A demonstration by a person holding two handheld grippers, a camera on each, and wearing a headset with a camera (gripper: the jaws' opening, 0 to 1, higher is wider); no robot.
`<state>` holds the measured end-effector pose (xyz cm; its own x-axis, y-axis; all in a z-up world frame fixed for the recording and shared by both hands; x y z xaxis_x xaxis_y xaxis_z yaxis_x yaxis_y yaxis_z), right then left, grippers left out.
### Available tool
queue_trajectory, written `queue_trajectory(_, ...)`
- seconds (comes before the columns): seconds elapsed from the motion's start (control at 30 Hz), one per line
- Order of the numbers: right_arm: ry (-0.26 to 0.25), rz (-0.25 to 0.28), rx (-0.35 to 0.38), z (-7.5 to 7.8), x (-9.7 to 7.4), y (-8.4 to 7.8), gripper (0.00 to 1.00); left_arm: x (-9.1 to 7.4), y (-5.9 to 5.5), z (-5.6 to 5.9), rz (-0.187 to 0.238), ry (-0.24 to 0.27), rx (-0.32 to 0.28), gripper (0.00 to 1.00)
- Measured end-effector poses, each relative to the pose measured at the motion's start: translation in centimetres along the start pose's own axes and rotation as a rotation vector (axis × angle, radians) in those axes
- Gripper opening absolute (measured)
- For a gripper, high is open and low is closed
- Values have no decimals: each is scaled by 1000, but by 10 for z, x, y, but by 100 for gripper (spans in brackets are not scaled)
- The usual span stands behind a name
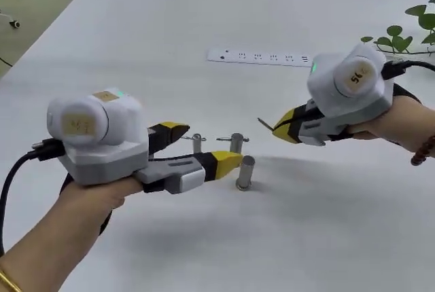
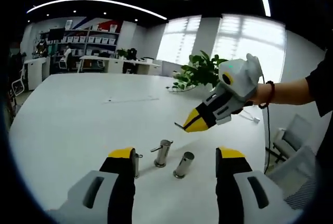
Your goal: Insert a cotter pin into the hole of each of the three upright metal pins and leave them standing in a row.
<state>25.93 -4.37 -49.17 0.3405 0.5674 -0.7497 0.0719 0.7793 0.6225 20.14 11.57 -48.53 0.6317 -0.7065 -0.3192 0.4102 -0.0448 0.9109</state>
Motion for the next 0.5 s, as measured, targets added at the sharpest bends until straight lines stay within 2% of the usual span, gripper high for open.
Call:
queue_trajectory(0.07,5,0,-5,2,1,1,0,2,-1,1,-10,-10,-19,56)
queue_trajectory(0.2,17,6,-54,-9,-1,5,0,5,-1,2,-23,-23,-58,52)
queue_trajectory(0.33,32,15,-85,-12,-2,7,0,7,-1,5,-35,-44,-116,44)
queue_trajectory(0.5,50,26,-135,-25,-4,12,0,9,-5,7,-95,-61,-174,36)
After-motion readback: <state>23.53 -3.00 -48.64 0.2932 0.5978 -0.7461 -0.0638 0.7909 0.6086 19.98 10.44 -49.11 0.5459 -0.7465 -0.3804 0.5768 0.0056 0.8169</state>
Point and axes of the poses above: the centre of the closed fingertips' face, and the gripper's own axes: x roughly forward along the fingers, z roughly to its right, y roughly out of its top, the point moved 6 cm from there along -x, roughly backward along the fingers, and after that the axes turned 2 degrees about x, right-handed, at the moved point
